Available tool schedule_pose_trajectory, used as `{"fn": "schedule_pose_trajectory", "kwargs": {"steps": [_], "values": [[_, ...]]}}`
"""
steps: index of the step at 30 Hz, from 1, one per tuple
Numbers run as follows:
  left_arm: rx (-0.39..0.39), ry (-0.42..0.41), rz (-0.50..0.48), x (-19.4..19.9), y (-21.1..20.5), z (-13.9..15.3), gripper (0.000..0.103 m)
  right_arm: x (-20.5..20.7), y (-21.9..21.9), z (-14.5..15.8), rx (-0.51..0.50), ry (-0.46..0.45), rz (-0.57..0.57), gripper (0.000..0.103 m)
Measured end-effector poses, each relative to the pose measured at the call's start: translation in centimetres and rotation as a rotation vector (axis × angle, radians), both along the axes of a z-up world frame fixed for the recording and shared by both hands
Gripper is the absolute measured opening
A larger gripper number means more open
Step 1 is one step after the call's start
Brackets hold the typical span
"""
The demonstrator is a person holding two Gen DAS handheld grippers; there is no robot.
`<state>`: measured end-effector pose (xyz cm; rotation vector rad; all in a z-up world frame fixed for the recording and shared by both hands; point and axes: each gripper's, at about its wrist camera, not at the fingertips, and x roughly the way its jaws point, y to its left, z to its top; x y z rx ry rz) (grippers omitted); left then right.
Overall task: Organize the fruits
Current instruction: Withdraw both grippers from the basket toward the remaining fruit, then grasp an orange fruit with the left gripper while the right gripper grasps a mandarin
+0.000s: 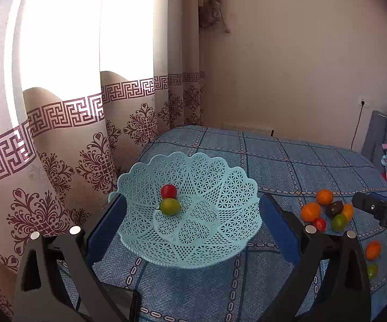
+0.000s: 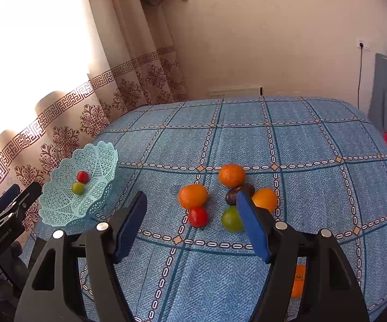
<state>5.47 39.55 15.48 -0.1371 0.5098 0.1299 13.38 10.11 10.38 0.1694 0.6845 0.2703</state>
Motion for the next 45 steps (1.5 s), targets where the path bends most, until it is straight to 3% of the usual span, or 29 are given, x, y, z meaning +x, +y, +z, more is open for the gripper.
{"fn": "schedule_pose_trajectory", "kwargs": {"steps": [19,31,37,42,45], "values": [[0.027,0.095,-0.173,3.4,-8.6,-0.7,0.100,-2.1,-10.2,-4.6,-0.002,0.090,-0.149,0.069],[0.026,0.229,-0.297,8.8,-14.4,-3.5,0.100,-2.2,-11.3,-6.9,0.045,0.137,-0.146,0.069],[-0.052,0.314,-0.344,11.9,-15.7,-5.1,0.100,-2.0,-10.9,-7.2,0.029,0.140,-0.137,0.069],[-0.055,0.360,-0.362,14.0,-16.9,-6.3,0.100,-1.9,-10.6,-7.3,0.026,0.138,-0.133,0.069],[-0.057,0.386,-0.374,15.0,-17.4,-7.0,0.092,-1.9,-10.5,-7.4,0.022,0.140,-0.130,0.069]]}}
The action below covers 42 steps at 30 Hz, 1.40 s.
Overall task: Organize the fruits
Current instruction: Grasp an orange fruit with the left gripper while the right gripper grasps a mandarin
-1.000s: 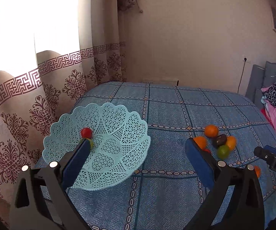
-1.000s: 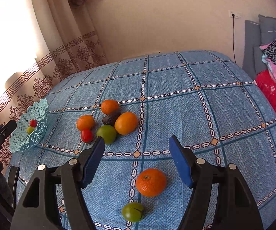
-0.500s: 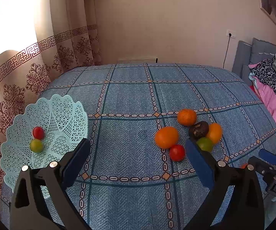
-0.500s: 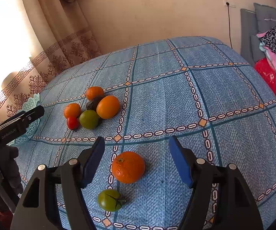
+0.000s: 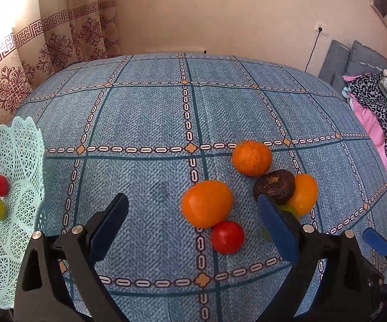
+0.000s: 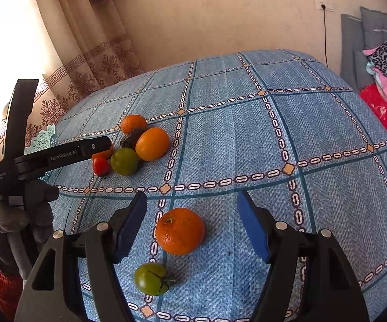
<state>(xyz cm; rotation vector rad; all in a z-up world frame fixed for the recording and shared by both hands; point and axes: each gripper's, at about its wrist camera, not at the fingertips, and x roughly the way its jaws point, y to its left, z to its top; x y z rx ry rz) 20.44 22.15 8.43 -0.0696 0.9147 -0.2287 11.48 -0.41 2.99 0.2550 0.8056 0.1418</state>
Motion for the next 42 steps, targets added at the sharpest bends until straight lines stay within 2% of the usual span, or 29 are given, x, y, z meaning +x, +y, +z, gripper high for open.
{"fn": "schedule_pose_trajectory", "kwargs": {"steps": [2,6,9,16,25,30,31,34,37,42], "values": [[-0.011,0.019,-0.003,0.5,-0.1,-0.5,0.083,0.0,0.1,-0.1,-0.003,0.000,0.002,0.069],[-0.036,0.044,-0.003,1.0,0.0,-1.5,0.077,0.1,0.2,-0.4,-0.004,0.004,0.005,0.069],[-0.026,0.024,-0.001,1.0,0.1,-1.9,0.072,0.2,0.4,-0.5,-0.008,0.006,0.008,0.069],[-0.046,-0.008,-0.038,0.8,0.4,-1.8,0.043,0.4,0.7,-0.7,-0.020,0.008,0.012,0.069],[-0.014,-0.041,-0.040,-1.1,0.1,-1.1,0.042,0.3,0.6,-0.9,-0.025,0.009,0.011,0.069],[-0.007,-0.067,-0.022,-2.0,0.2,-0.1,0.042,0.3,1.6,-1.3,-0.078,0.013,0.017,0.069],[-0.006,-0.075,-0.018,-2.1,0.4,0.1,0.042,0.3,1.7,-1.3,-0.091,0.012,0.021,0.067],[-0.004,-0.097,-0.006,-2.6,0.6,0.8,0.042,0.2,2.4,-1.5,-0.127,0.023,0.037,0.048],[0.000,-0.113,0.001,-2.8,0.8,1.3,0.042,0.1,2.7,-1.6,-0.128,0.025,0.059,0.039],[-0.005,-0.119,0.000,-3.1,1.0,1.9,0.042,-0.3,3.2,-1.4,-0.158,0.005,0.067,0.039]]}}
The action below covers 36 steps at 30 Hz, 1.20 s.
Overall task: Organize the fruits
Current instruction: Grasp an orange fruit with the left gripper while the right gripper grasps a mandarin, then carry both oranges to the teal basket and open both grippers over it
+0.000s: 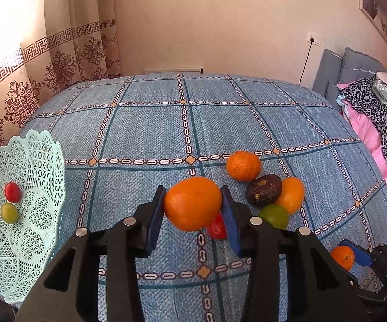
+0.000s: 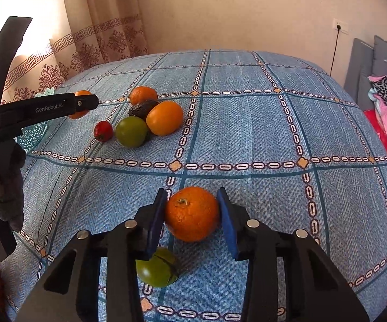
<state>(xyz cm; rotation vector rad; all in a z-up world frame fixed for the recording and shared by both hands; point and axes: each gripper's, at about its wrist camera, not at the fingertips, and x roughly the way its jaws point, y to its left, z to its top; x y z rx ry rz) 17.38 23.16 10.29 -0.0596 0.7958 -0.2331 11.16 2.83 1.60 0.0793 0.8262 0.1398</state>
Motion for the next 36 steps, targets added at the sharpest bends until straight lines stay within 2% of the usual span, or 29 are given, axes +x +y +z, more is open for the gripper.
{"fn": "schedule_pose_trajectory", "kwargs": {"steps": [8,13,23,31,36], "values": [[-0.118,0.052,-0.013,0.5,1.5,0.3,0.042,-0.4,-0.8,0.5,0.035,-0.029,-0.020,0.039],[-0.116,0.016,0.023,0.2,2.4,1.3,0.042,-0.7,-1.0,0.8,0.045,-0.047,-0.020,0.039],[-0.044,-0.114,0.129,-1.6,5.0,4.4,0.042,-1.7,-1.2,2.0,0.054,-0.087,-0.008,0.039],[-0.063,-0.177,0.221,-3.4,9.1,6.4,0.042,-1.7,-0.5,5.0,0.073,-0.133,0.020,0.039],[-0.088,-0.183,0.279,-4.2,12.2,6.6,0.042,-1.3,1.5,7.7,0.066,-0.181,0.058,0.039]]}}
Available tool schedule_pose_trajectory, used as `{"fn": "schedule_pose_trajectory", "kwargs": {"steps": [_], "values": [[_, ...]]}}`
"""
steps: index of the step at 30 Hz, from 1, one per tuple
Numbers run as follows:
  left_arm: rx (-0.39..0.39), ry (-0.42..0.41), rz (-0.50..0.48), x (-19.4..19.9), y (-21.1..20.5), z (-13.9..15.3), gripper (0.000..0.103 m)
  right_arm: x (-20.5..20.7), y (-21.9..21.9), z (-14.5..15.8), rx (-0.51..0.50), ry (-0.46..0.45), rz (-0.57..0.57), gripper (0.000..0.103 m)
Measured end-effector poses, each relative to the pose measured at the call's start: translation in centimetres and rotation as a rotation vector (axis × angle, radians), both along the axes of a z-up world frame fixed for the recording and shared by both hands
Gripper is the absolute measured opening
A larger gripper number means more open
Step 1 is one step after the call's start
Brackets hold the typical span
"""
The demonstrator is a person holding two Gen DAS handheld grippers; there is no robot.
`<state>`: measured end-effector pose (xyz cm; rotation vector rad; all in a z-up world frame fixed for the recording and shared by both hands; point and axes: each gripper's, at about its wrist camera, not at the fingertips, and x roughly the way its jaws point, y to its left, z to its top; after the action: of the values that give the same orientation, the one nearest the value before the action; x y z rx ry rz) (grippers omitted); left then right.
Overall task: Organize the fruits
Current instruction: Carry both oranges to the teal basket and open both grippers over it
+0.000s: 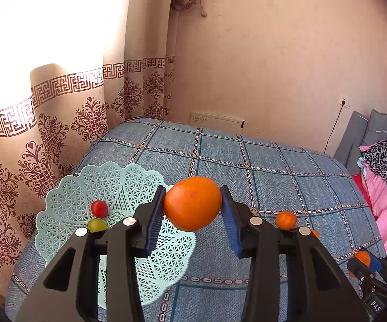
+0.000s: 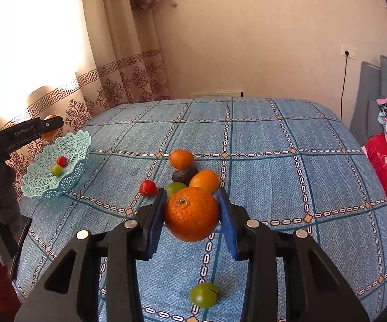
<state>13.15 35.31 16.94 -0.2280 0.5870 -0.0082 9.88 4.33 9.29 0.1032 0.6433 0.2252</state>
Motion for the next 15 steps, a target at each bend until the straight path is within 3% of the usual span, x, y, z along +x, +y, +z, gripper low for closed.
{"fn": "schedule_pose_trajectory", "kwargs": {"steps": [15], "values": [[0.018,0.004,0.167,-2.1,7.6,-1.5,0.042,2.3,11.2,4.8,0.059,-0.067,0.194,0.039]]}}
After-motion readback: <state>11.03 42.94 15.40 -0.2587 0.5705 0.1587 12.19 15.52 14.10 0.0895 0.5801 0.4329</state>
